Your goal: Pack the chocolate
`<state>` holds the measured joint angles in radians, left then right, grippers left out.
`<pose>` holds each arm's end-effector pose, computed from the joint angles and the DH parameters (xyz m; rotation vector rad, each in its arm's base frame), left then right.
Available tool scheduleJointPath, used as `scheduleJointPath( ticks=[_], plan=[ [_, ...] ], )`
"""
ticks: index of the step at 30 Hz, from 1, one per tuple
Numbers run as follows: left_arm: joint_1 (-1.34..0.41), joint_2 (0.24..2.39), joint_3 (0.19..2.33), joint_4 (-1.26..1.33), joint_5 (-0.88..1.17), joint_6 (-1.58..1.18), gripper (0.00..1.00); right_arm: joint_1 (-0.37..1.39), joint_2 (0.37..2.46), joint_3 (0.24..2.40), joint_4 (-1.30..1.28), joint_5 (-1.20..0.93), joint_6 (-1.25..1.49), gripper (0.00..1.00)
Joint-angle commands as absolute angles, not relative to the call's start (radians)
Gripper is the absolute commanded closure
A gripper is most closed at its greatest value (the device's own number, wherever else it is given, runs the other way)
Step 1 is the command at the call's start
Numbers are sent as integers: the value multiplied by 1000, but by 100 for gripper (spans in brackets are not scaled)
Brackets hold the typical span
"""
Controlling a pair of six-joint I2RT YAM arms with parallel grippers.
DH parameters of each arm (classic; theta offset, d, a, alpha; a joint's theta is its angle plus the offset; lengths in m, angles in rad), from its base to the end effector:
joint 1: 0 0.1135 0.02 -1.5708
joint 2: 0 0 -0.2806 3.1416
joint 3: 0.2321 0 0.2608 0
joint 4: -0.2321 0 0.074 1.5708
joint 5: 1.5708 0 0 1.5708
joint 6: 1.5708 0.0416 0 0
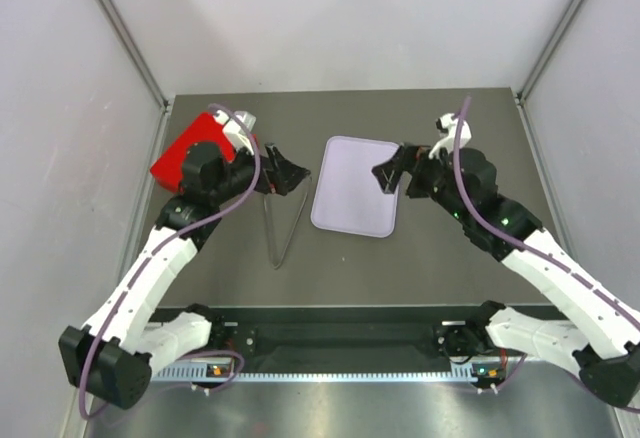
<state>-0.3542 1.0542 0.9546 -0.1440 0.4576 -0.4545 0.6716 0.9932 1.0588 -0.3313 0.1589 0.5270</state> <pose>0.2262 -0.1032 0.3651 0.2465 1.8856 -0.9760 0.1819 0.1362 0.3949 -0.0218 1.8898 0.6892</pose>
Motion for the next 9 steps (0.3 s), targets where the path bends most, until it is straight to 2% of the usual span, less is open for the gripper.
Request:
scheduleJointPath(
  ticks=[1,9],
  plan=[
    [-354,1000,931,-9,492,-503,1,673,921,997,-373,184,505,0],
    [-354,942,951,-89,469,-476,1,673,833,965,-383,207,489,0]
  ],
)
